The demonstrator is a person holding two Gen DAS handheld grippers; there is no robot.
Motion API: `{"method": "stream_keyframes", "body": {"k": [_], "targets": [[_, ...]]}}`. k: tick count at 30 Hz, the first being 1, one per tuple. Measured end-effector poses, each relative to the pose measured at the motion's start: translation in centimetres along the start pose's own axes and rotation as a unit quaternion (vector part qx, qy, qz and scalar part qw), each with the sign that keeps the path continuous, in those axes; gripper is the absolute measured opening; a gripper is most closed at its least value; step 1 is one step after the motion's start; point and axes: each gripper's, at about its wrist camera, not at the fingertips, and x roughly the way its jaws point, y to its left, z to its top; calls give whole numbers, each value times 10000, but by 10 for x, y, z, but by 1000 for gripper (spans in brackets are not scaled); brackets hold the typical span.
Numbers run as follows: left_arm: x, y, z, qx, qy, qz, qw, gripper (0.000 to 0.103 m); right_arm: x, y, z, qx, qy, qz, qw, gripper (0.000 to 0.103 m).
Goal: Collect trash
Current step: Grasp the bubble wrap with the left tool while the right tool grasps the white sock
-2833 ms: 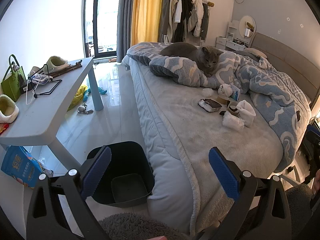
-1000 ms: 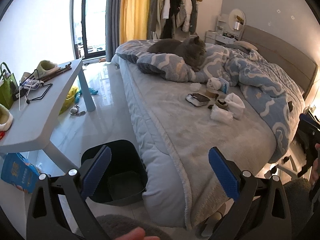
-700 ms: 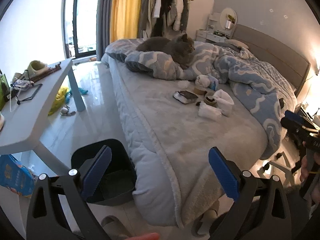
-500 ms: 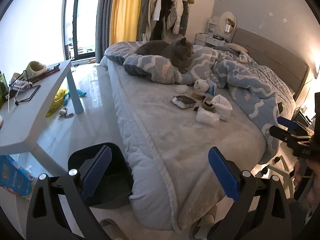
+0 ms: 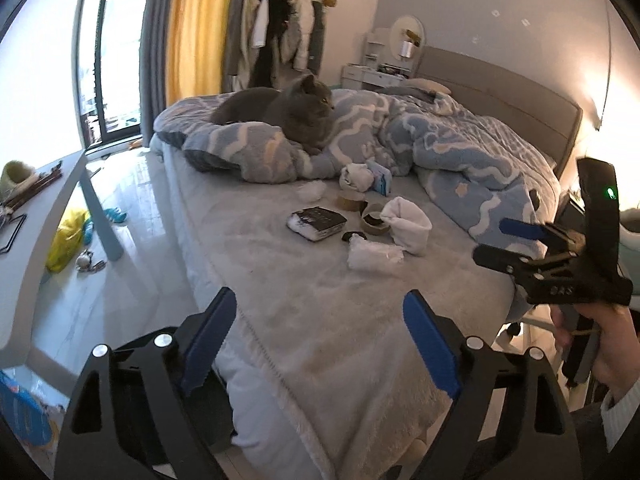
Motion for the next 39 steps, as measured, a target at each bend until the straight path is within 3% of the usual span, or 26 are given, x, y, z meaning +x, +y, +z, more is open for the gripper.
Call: {"method": "stream_keyframes", "body": {"k": [14, 28, 36, 39], "targets": [[73, -15, 19, 277, 466, -659, 9964, 80, 66, -36, 24, 248, 311, 117, 9991, 98], [140, -41, 16, 411, 869, -811, 9921, 81, 104, -50, 28, 312, 697, 586, 9954, 85], [160, -43, 23, 245, 934, -924, 9910, 80, 123, -52, 33, 206, 929, 535, 9940, 81], [166, -45, 25, 237, 967, -940, 9906, 75, 129, -51, 33, 134, 985, 543, 9936, 81]]}}
